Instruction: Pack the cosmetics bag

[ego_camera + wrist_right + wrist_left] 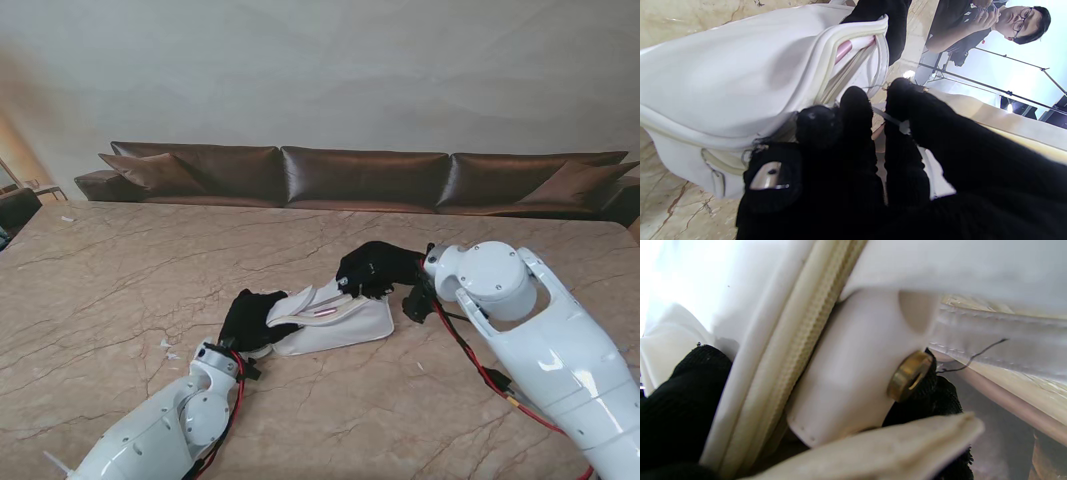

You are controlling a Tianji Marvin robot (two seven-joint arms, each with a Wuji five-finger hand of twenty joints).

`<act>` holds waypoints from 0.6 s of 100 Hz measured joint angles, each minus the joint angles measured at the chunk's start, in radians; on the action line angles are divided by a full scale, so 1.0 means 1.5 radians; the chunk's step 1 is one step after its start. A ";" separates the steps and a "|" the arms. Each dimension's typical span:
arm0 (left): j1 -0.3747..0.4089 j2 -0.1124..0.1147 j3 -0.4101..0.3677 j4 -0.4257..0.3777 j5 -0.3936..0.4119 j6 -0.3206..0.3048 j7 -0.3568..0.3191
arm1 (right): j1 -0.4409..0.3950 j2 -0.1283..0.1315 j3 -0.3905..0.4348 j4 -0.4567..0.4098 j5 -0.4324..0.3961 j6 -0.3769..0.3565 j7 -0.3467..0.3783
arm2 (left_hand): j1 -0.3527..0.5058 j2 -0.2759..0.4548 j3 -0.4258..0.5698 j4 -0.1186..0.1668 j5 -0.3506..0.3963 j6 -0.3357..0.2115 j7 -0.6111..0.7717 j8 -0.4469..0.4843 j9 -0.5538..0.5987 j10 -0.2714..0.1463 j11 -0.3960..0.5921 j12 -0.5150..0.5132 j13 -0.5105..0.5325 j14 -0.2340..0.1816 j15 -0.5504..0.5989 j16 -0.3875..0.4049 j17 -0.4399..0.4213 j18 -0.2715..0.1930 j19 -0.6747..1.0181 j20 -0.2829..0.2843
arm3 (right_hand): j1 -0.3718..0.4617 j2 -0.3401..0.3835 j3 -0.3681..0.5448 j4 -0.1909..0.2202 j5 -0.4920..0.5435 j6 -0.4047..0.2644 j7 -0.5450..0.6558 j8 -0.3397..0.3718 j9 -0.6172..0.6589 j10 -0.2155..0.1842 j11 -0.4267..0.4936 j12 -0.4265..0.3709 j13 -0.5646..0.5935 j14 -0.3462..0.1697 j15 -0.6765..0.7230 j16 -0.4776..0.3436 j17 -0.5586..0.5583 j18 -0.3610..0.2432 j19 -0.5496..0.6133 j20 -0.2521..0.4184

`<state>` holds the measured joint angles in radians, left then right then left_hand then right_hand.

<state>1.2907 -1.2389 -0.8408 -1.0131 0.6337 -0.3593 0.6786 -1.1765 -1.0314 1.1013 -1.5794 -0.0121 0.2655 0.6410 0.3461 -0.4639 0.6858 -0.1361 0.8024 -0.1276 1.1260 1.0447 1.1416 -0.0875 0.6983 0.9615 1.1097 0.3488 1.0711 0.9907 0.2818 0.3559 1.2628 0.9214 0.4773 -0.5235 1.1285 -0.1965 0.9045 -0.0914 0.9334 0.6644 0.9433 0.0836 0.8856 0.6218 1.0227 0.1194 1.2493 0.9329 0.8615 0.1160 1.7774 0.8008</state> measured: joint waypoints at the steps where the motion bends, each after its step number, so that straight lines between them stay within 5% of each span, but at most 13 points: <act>1: 0.000 0.000 0.001 0.000 0.000 0.000 0.000 | 0.001 0.000 -0.002 0.000 0.000 0.000 0.000 | 0.000 0.000 0.000 0.000 0.000 0.000 0.000 0.000 0.000 0.000 0.000 0.000 0.000 0.000 0.000 0.000 0.000 0.000 0.000 0.000 | 0.000 0.000 0.000 0.000 0.000 0.000 0.000 0.000 0.000 0.000 0.000 0.000 0.000 0.000 0.000 0.000 0.000 0.000 0.000 0.000; 43: -0.005 0.009 0.013 -0.004 0.001 0.002 -0.017 | 0.072 0.000 -0.077 0.059 0.053 -0.041 0.002 | -0.009 0.046 -0.005 0.008 0.007 0.002 0.003 0.019 0.001 0.000 0.011 0.000 0.006 -0.004 0.013 0.000 0.003 -0.001 0.001 0.000 | -0.005 -0.017 0.013 0.006 0.030 0.015 0.001 0.000 0.033 0.006 0.019 0.015 0.008 0.000 0.000 0.000 0.017 0.015 0.030 0.000; 60: -0.005 0.012 0.015 -0.008 0.006 0.003 -0.020 | 0.110 0.001 -0.126 0.081 0.055 -0.055 0.046 | -0.010 0.049 -0.007 0.008 0.009 0.002 0.003 0.023 0.001 0.000 0.013 0.000 0.006 -0.004 0.015 0.000 0.007 -0.001 0.007 0.000 | -0.006 -0.017 0.013 0.006 0.033 0.018 0.001 0.000 0.033 0.006 0.019 0.016 0.015 0.000 0.000 0.000 0.020 0.013 0.028 0.000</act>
<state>1.2826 -1.2216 -0.8186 -1.0245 0.6423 -0.3552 0.6483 -1.0110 -1.0299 0.9124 -1.4585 0.0702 0.1831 0.7094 0.3307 -0.3911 0.6755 -0.1240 0.8156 -0.1241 1.1301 1.0788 1.1423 -0.0877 0.7179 0.9615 1.1193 0.3430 1.0930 0.9906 0.2928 0.3544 1.2734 0.9214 0.4689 -0.5490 1.1482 -0.1880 0.9542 -0.0637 0.9346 0.6644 0.9931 0.0930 0.9146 0.6457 1.0445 0.1194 1.2488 0.9328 0.8916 0.1360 1.8201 0.8003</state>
